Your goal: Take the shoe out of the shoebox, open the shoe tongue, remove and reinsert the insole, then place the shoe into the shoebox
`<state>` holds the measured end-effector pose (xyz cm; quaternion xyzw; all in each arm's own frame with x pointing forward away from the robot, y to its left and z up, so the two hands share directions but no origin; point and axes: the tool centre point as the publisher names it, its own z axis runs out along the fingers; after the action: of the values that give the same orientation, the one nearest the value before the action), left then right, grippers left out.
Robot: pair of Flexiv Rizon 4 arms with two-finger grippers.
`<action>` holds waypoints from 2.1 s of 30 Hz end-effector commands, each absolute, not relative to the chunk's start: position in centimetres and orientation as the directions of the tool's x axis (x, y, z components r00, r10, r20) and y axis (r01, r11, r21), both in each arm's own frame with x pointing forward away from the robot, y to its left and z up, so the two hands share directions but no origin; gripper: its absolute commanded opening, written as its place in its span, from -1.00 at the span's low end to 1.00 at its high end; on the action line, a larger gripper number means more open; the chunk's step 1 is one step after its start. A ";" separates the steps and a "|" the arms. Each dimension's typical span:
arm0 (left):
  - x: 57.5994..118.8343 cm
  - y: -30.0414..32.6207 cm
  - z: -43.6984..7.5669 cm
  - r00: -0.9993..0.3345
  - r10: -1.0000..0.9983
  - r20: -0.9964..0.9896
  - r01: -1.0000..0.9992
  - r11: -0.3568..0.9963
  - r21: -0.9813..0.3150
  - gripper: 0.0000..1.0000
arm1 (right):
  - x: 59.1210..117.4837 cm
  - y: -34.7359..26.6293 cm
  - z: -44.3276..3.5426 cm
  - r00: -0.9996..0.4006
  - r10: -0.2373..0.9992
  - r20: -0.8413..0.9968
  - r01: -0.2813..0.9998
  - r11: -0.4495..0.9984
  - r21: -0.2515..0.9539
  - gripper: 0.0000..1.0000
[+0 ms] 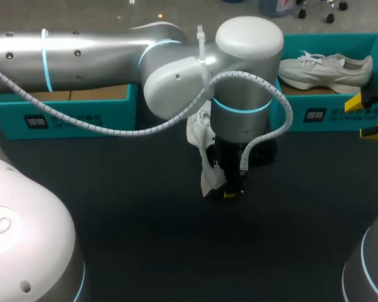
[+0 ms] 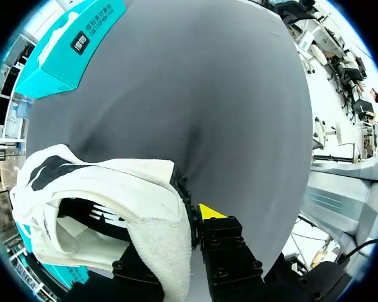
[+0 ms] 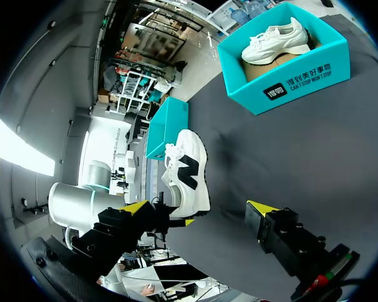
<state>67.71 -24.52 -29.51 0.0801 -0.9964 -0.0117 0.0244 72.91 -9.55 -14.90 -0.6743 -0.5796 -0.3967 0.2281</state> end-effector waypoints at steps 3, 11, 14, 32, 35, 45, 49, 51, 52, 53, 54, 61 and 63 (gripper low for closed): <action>67.4 -24.3 -24.1 -0.988 -0.153 0.037 -0.152 0.988 0.029 -1.00 | 72.9 -9.6 -14.9 0.015 0.602 0.798 0.963 -0.224 0.151 1.00; 67.0 -24.2 -20.5 -0.991 -0.125 0.039 -0.124 0.992 0.024 -1.00 | 72.9 -9.6 -14.9 0.015 0.602 0.798 0.963 -0.224 0.151 1.00; 67.0 -24.1 -19.6 -0.990 -0.137 0.017 -0.136 0.990 0.022 -1.00 | 72.9 -9.6 -14.9 0.015 0.602 0.798 0.963 -0.224 0.151 1.00; 67.0 -23.6 -19.3 -0.990 -0.142 -0.002 -0.142 0.990 0.007 -1.00 | 72.9 -9.6 -14.9 0.015 0.602 0.798 0.963 -0.224 0.151 1.00; 67.2 -21.9 -19.1 -0.992 -0.126 0.009 -0.126 0.992 -0.011 -1.00 | 72.9 -9.6 -14.9 0.015 0.602 0.798 0.963 -0.224 0.151 1.00; 68.8 -14.1 -18.8 -0.994 -0.084 0.074 -0.086 0.996 -0.014 -1.00 | 72.9 -9.6 -14.9 0.015 0.602 0.798 0.963 -0.224 0.151 1.00; 69.4 -10.6 -18.4 -0.991 -0.096 0.090 -0.096 0.995 0.002 -1.00 | 72.9 -9.6 -14.9 0.015 0.602 0.798 0.963 -0.224 0.151 1.00; 69.7 -9.8 -17.6 -0.992 -0.085 0.092 -0.085 0.996 0.003 -1.00 | 72.9 -9.6 -14.9 0.015 0.602 0.798 0.963 -0.224 0.151 1.00; 69.8 -9.3 -17.4 -0.992 -0.084 0.090 -0.084 0.996 0.006 -1.00 | 72.9 -9.6 -14.9 0.015 0.602 0.798 0.963 -0.224 0.151 1.00; 70.0 -9.0 -17.2 -0.993 -0.071 0.089 -0.071 0.997 0.007 -1.00 | 72.9 -9.6 -14.9 0.015 0.602 0.798 0.963 -0.224 0.151 1.00; 70.3 -8.6 -17.0 -0.993 -0.074 0.089 -0.073 0.997 0.006 -1.00 | 72.9 -9.6 -14.9 0.015 0.602 0.798 0.963 -0.224 0.151 1.00; 71.6 -5.9 -15.9 -0.995 -0.033 0.097 -0.035 0.999 -0.020 -1.00 | 72.9 -9.6 -14.9 0.015 0.602 0.798 0.963 -0.224 0.151 1.00; 72.0 -5.1 -15.8 -0.994 -0.026 0.105 -0.028 0.999 -0.020 -1.00 | 72.9 -9.6 -14.9 0.015 0.602 0.798 0.963 -0.224 0.151 1.00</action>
<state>71.78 -7.97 -16.25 0.0151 -0.9981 -0.0327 0.0501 72.91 -9.55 -14.90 -0.6743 -0.5796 -0.3967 0.2281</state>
